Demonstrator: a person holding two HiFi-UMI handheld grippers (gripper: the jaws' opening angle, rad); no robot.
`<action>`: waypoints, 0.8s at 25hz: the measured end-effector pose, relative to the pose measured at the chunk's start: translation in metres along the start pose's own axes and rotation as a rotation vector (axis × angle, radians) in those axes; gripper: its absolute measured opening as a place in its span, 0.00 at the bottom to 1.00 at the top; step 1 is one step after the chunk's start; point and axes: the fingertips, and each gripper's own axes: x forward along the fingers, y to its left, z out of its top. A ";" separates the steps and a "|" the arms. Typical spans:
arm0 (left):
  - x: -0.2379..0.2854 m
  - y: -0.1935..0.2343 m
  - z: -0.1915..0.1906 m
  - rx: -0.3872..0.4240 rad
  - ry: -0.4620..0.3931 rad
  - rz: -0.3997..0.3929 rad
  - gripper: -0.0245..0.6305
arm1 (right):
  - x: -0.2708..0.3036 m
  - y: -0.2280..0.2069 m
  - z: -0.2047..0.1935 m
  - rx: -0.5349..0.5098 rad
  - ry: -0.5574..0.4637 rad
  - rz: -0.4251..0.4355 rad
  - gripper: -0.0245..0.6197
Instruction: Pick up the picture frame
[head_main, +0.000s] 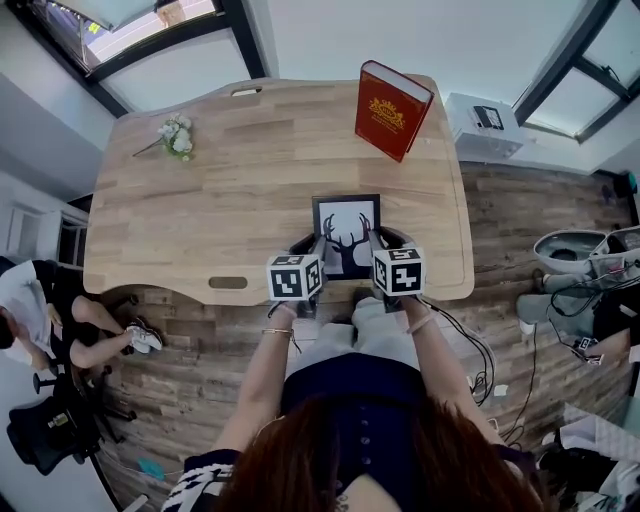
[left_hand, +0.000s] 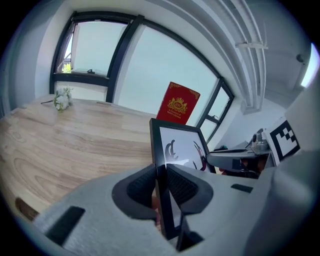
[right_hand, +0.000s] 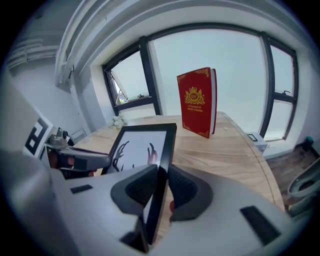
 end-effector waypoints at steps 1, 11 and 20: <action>-0.003 -0.002 0.003 0.010 -0.009 -0.003 0.16 | -0.003 0.001 0.003 0.000 -0.012 -0.005 0.15; -0.032 -0.018 0.031 0.079 -0.089 -0.018 0.16 | -0.037 0.011 0.029 -0.038 -0.110 -0.031 0.15; -0.053 -0.041 0.042 0.128 -0.133 -0.009 0.16 | -0.068 0.011 0.039 -0.059 -0.182 -0.028 0.15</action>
